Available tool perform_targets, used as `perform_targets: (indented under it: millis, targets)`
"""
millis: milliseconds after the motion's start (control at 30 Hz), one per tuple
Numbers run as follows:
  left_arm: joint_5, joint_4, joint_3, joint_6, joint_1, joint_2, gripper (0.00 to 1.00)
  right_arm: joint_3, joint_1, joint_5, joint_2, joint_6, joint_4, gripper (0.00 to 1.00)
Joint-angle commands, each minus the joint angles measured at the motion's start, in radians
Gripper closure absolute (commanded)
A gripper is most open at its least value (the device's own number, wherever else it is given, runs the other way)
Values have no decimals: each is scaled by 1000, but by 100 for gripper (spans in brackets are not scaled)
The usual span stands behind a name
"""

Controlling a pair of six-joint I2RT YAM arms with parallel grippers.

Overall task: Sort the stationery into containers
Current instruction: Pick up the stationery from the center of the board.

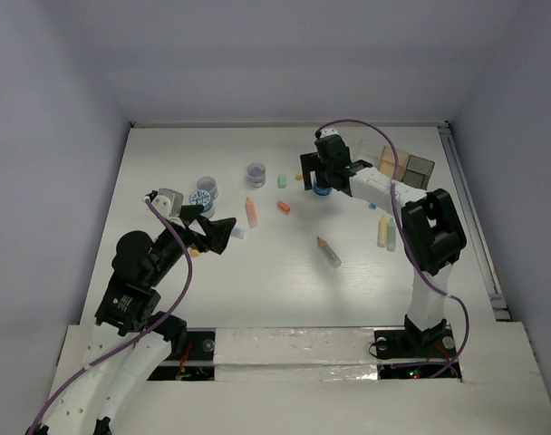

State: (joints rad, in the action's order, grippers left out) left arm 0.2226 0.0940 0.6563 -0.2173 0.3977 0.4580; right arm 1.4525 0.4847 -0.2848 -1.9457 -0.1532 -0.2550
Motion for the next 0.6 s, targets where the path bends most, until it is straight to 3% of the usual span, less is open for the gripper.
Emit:
perform_targets:
  millis: [0,200,300,333,400,500,567]
  targets:
    - [-5,-36,42,12,4,13,1,58,-17,9,-19,-3,14,1]
    - [-8,-37,43,12,4,18,1,91,-37,44,-59,-11,10,9]
    - [-8,-39,42,12,4,19,1,108,-37,47,-78,-14,10,23]
    - [-8,-39,42,13,4,19,1,111,-46,49,-81,-17,11,40]
    - [-8,-39,42,12,4,21,1,112,-46,35,-75,-22,17,59]
    - [-9,-40,42,13,4,21,1,89,-46,27,-13,-23,63,71]
    - [-9,-40,40,12,4,24,1,74,-46,26,34,-23,106,74]
